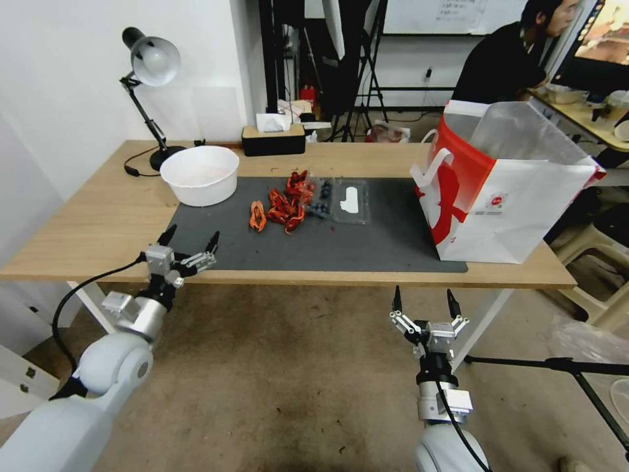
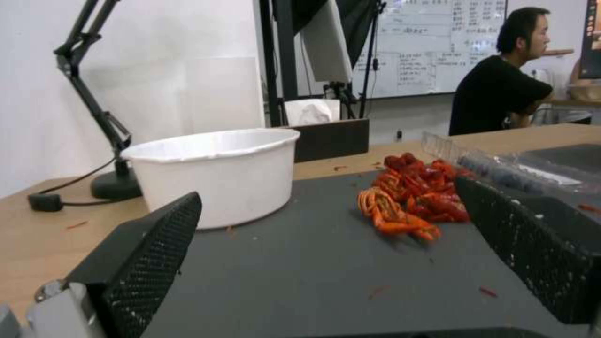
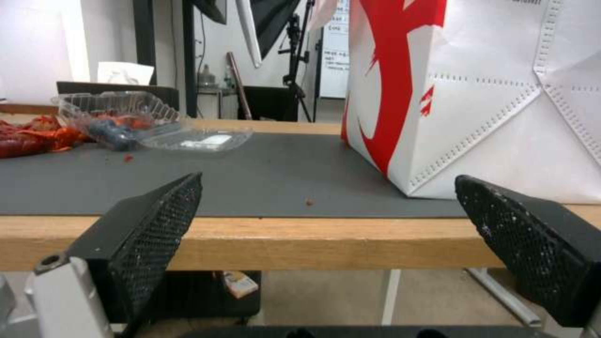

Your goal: Pick up the trash from the table and place it into the takeout bag.

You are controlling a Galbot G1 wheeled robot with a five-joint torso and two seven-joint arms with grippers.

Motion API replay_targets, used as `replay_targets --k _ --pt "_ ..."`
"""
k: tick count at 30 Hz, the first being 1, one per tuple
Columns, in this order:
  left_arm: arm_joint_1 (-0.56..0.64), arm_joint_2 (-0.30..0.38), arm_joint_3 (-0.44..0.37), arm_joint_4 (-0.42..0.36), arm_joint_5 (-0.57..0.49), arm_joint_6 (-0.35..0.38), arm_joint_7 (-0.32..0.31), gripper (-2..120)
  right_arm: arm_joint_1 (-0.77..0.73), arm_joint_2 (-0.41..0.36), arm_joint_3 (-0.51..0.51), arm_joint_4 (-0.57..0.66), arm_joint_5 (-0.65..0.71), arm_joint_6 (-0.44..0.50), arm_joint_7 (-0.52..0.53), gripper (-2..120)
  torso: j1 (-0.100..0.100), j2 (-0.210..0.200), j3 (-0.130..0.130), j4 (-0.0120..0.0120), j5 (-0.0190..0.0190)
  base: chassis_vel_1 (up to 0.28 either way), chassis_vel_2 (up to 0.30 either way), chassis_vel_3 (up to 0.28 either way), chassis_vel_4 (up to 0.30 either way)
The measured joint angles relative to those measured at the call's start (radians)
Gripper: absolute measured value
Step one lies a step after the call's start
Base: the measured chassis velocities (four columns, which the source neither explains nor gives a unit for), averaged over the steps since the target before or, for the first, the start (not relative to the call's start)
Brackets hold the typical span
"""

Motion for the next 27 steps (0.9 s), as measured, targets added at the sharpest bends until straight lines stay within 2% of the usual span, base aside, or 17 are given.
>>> replay_targets --k 7,27 --pt "0.082 -0.038 -0.058 -0.014 0.029 -0.034 0.017 100 0.017 0.003 -0.004 -0.001 0.012 -0.005 -0.010 100 0.000 0.000 0.000 0.0000 0.0000 0.000 0.000 0.000 0.000" --pt "0.149 -0.081 -0.086 0.022 0.037 -0.094 0.043 100 0.038 0.006 -0.005 0.000 0.024 -0.009 -0.027 100 0.000 0.000 0.000 -0.0001 0.0000 0.000 0.000 0.000 0.000"
